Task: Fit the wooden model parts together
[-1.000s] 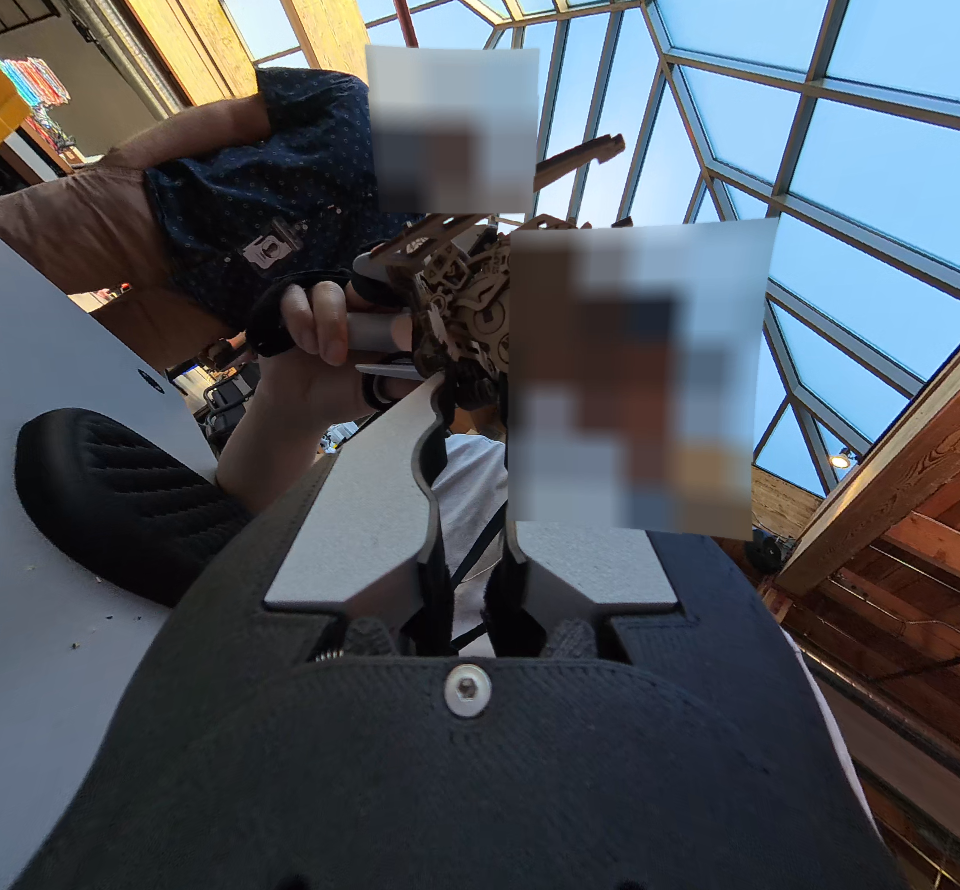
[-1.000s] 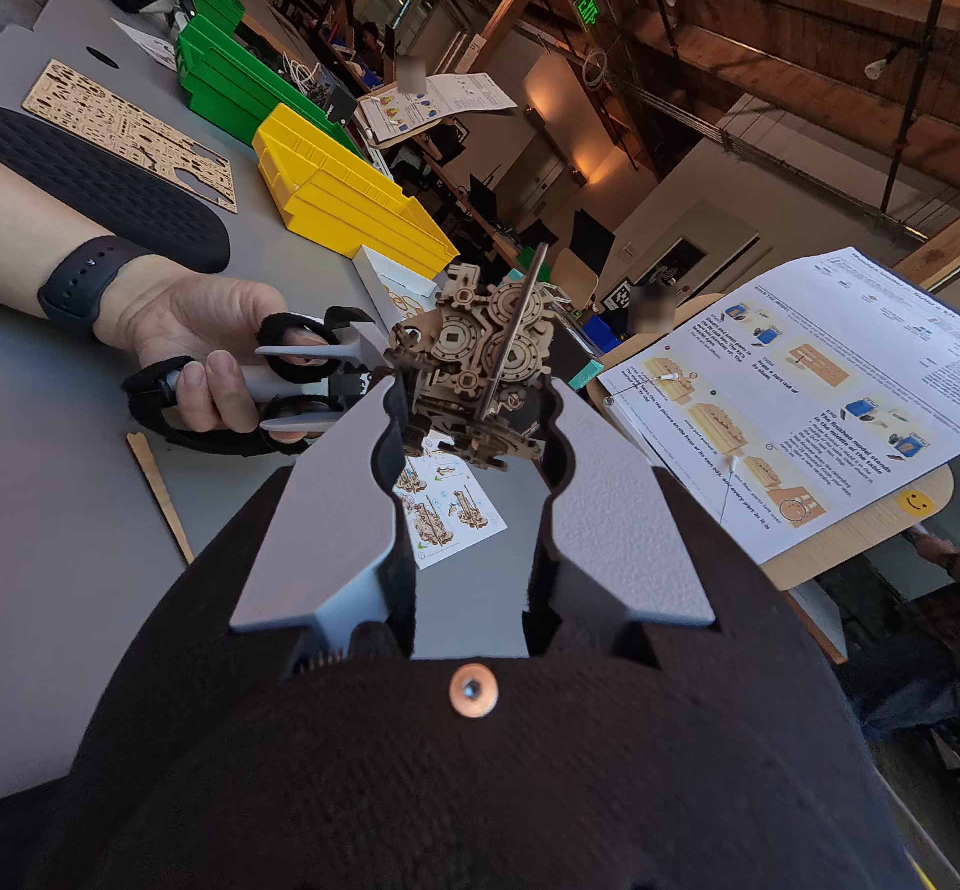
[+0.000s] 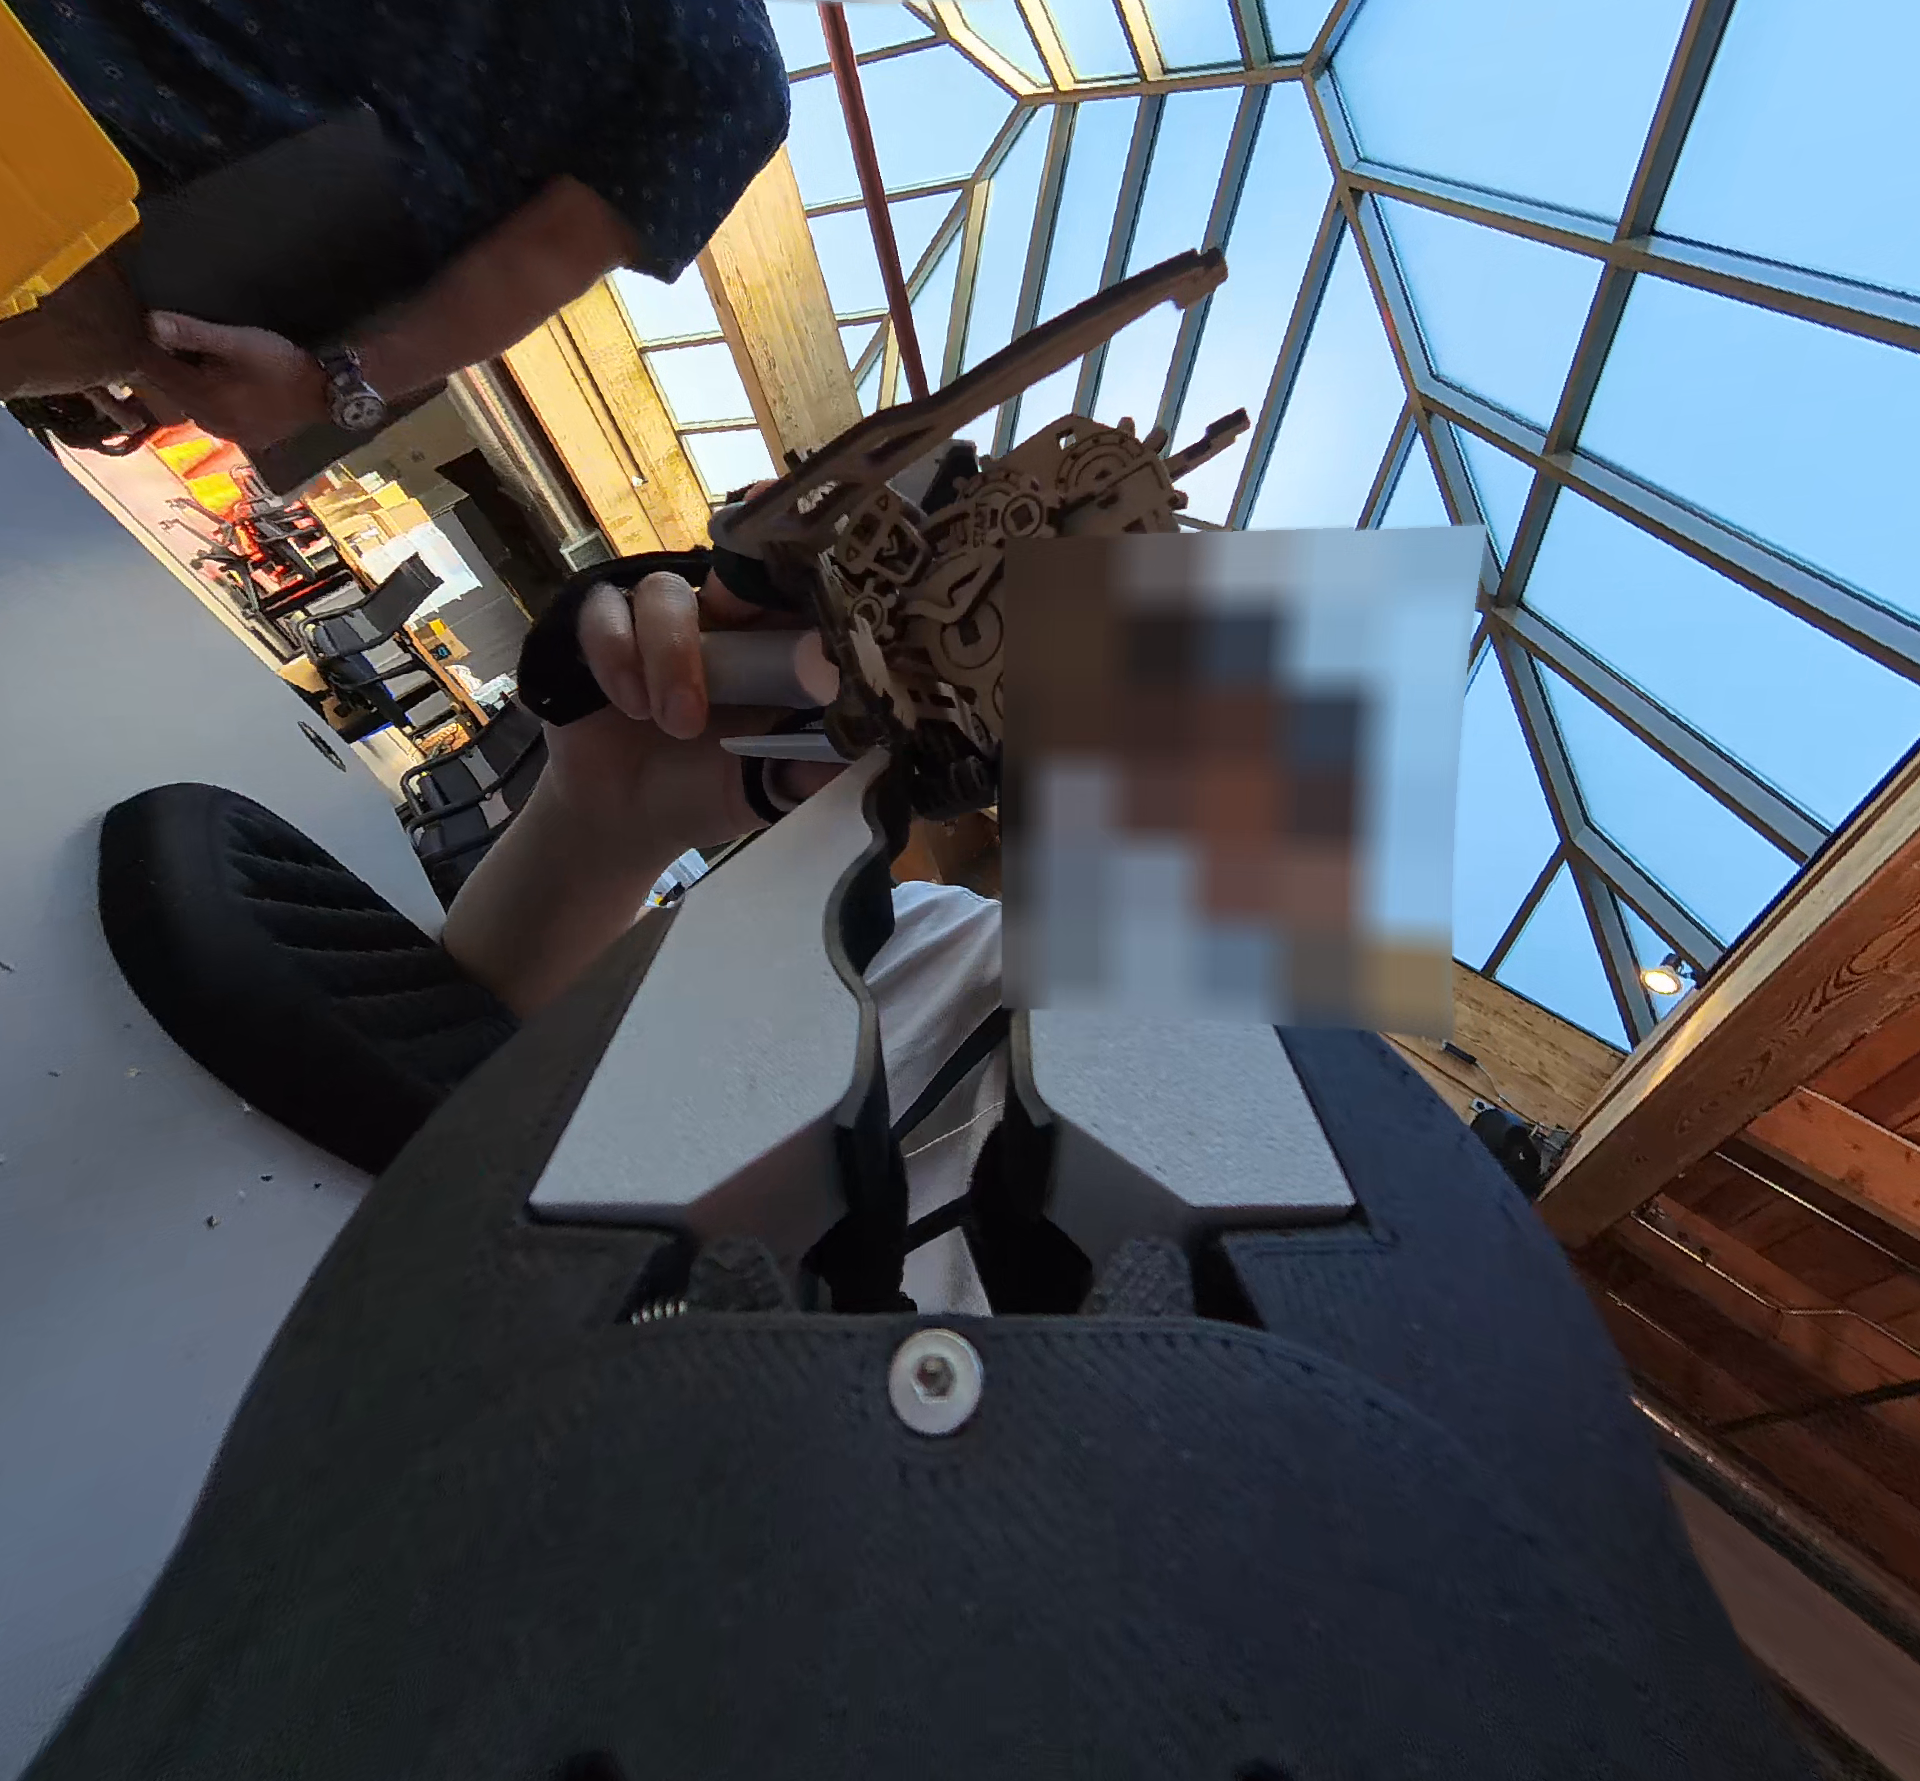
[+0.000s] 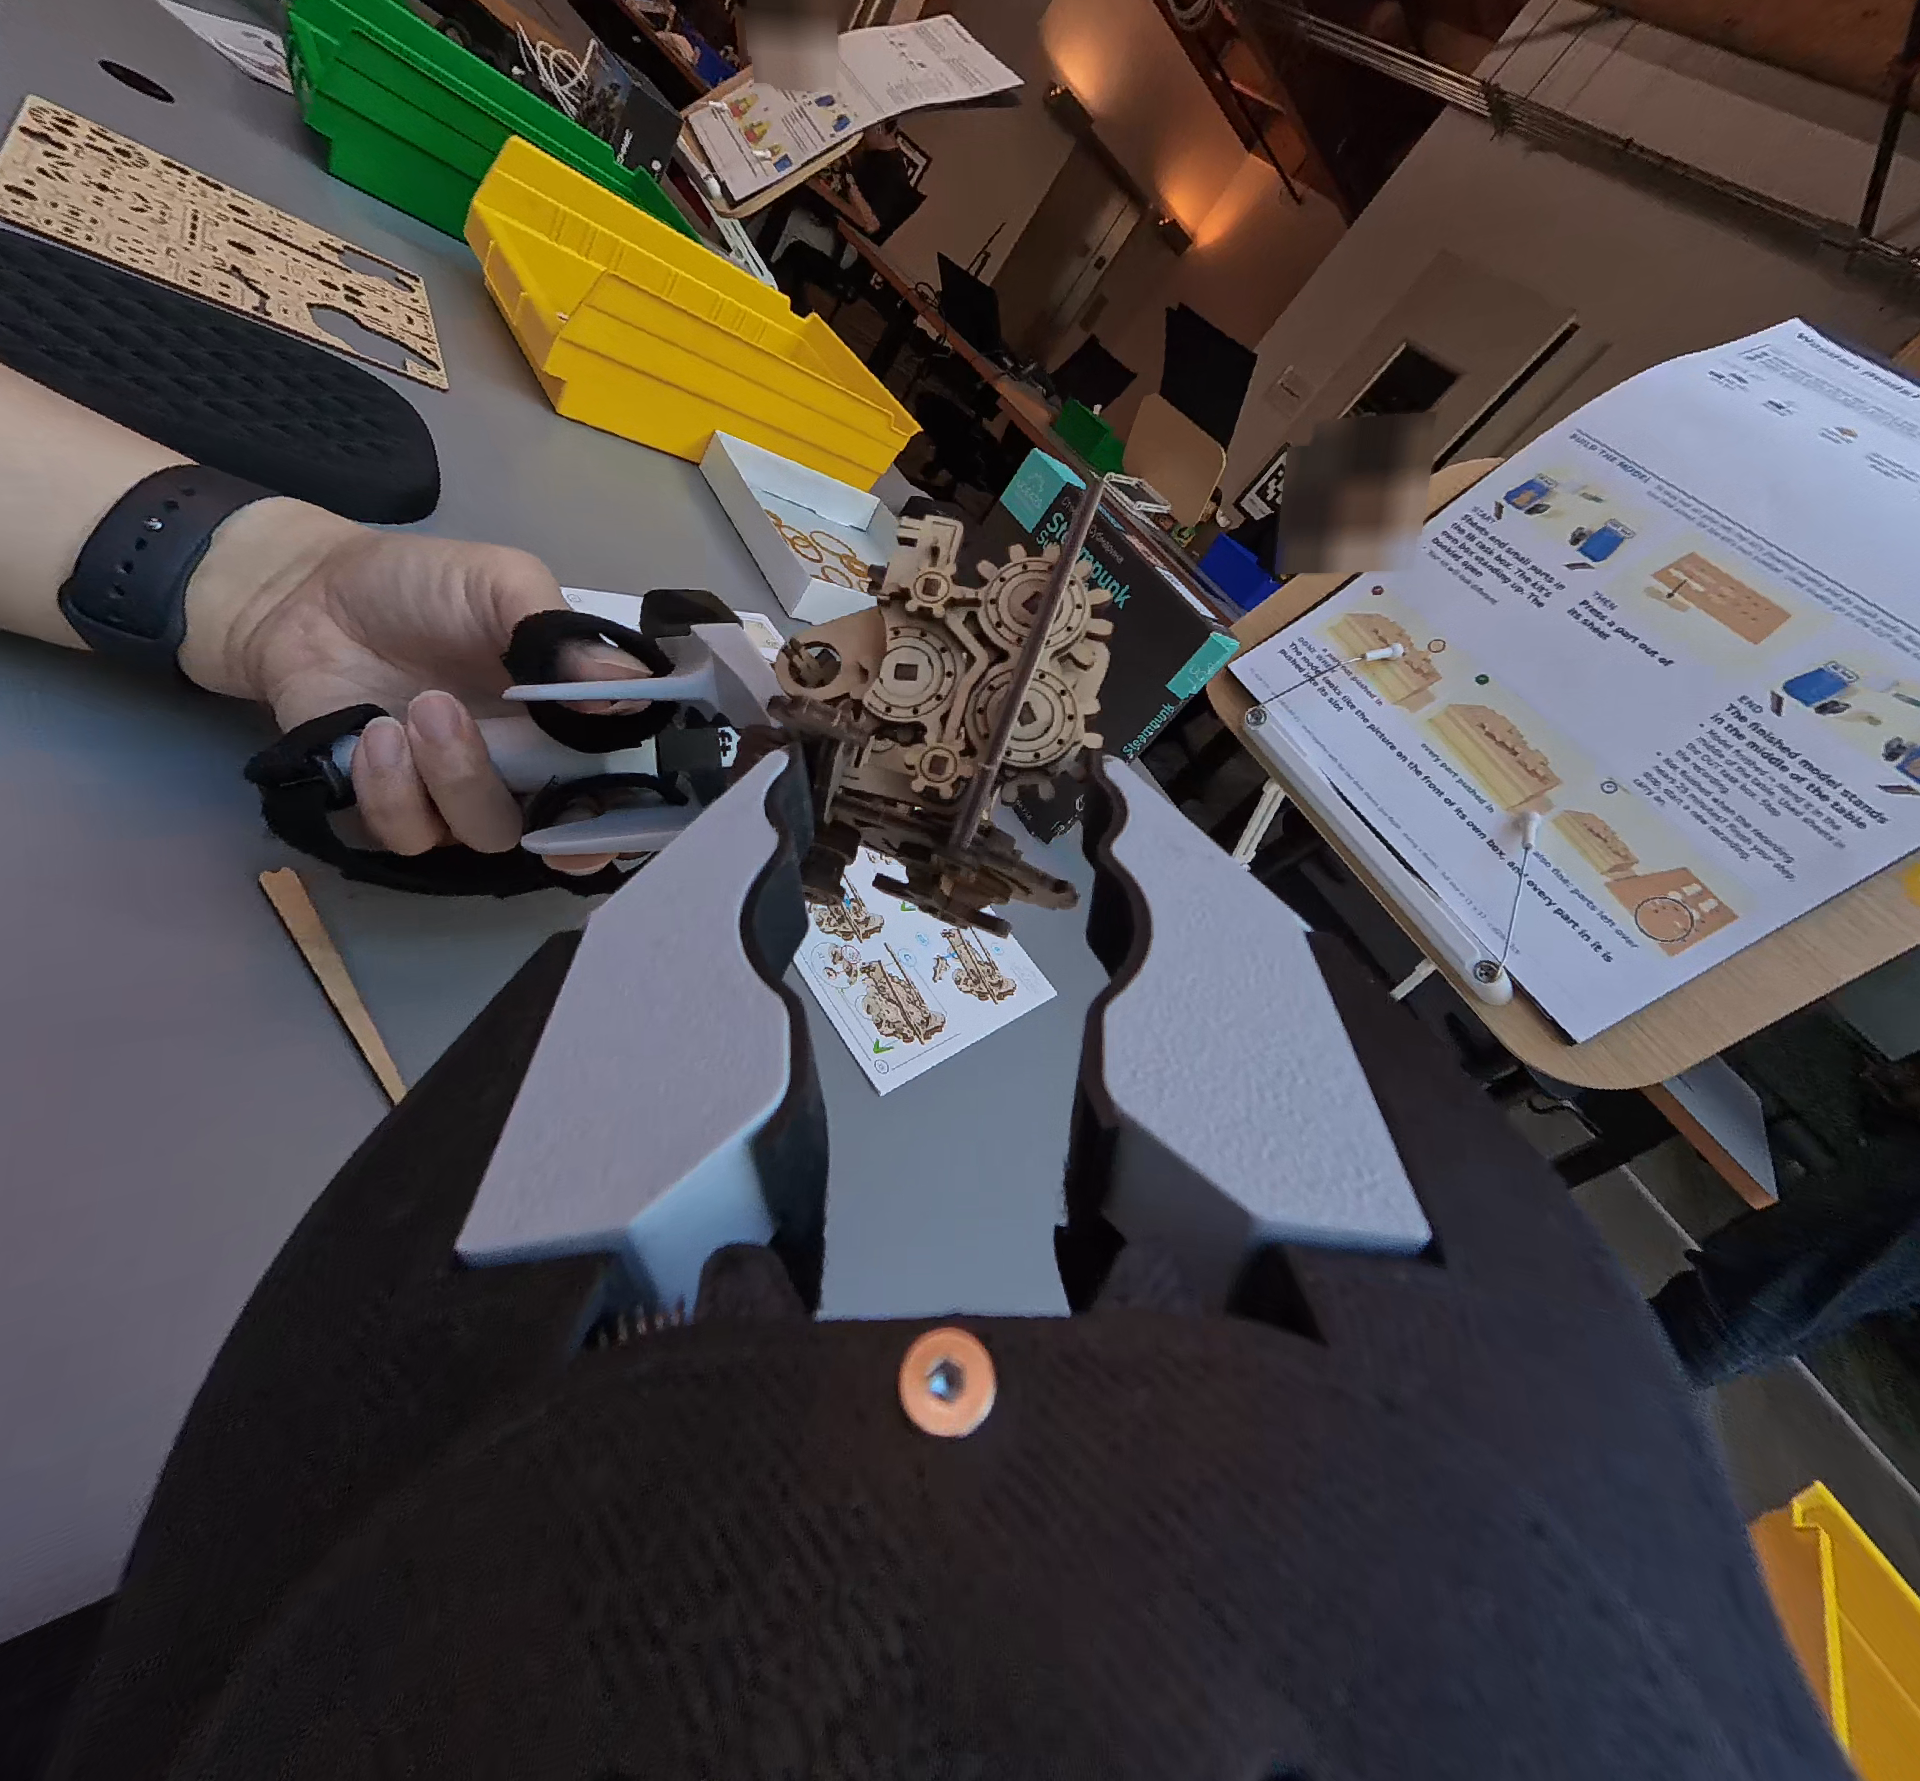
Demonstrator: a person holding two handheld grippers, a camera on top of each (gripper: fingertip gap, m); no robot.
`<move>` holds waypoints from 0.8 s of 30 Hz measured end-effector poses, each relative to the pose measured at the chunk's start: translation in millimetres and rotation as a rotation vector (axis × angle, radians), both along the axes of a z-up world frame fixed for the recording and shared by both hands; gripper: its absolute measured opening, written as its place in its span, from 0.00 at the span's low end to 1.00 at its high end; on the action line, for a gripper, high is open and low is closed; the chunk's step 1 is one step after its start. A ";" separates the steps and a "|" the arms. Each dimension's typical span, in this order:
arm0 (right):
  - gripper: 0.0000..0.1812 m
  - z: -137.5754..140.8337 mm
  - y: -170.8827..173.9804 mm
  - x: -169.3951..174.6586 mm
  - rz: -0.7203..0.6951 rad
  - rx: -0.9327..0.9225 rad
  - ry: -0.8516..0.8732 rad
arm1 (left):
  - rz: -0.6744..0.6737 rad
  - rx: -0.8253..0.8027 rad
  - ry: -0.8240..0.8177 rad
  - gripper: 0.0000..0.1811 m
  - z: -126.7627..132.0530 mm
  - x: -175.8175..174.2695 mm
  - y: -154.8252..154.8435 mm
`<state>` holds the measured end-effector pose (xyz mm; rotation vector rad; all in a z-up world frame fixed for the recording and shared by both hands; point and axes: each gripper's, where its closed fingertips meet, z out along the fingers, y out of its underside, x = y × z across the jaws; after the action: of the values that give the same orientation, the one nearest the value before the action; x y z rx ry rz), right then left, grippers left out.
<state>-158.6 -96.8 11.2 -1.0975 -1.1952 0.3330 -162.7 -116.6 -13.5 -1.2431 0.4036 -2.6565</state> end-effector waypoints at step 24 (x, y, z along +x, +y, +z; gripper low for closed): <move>0.30 9.7 -13.7 4.1 0.164 -0.030 0.070 | -0.028 0.059 -0.003 0.08 9.4 6.1 -15.0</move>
<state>-154.5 -110.6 20.9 -1.0083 -1.2235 0.5130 -156.6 -131.6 -4.0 -1.2248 0.4986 -2.6484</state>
